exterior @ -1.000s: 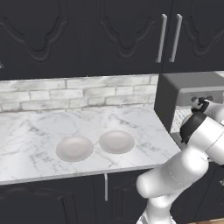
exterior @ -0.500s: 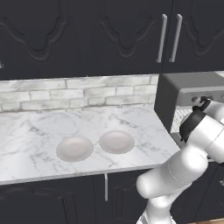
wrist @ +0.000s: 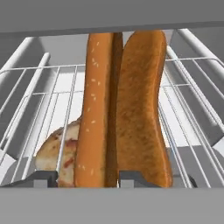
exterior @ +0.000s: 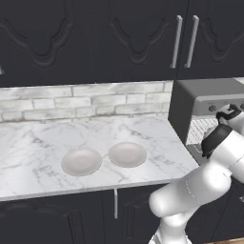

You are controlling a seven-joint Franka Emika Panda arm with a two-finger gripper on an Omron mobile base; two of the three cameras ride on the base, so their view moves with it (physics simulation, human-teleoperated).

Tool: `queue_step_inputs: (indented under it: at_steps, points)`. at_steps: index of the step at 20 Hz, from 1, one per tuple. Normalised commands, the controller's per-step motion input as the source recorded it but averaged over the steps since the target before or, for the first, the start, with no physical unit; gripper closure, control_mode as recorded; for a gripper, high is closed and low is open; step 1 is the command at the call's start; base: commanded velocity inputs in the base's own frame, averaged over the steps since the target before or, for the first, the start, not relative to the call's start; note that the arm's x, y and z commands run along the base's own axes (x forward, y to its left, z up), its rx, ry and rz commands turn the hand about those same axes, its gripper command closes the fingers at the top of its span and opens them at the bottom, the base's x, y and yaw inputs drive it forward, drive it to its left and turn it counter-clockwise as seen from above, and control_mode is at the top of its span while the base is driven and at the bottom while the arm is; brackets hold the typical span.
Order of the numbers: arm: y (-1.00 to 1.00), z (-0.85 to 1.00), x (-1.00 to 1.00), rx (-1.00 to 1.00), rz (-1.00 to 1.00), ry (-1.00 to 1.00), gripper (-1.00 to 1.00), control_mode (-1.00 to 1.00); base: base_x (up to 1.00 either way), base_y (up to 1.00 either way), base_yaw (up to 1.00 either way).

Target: Open the toaster oven door. Place the hotdog bun on the top rack in the toaster oven and place the chicken drumstick on the bottom rack.

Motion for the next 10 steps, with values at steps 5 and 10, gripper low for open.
queue_step_inputs:
  at_steps: [5,10]
  points:
    - [-0.35,0.48,0.0,0.04,0.07,-0.18,-1.0,-1.0,0.0,0.0,0.0]
    - [-0.4,0.6,0.0,0.04,0.07,-0.17,-1.0,-1.0,0.0,0.0,0.0]
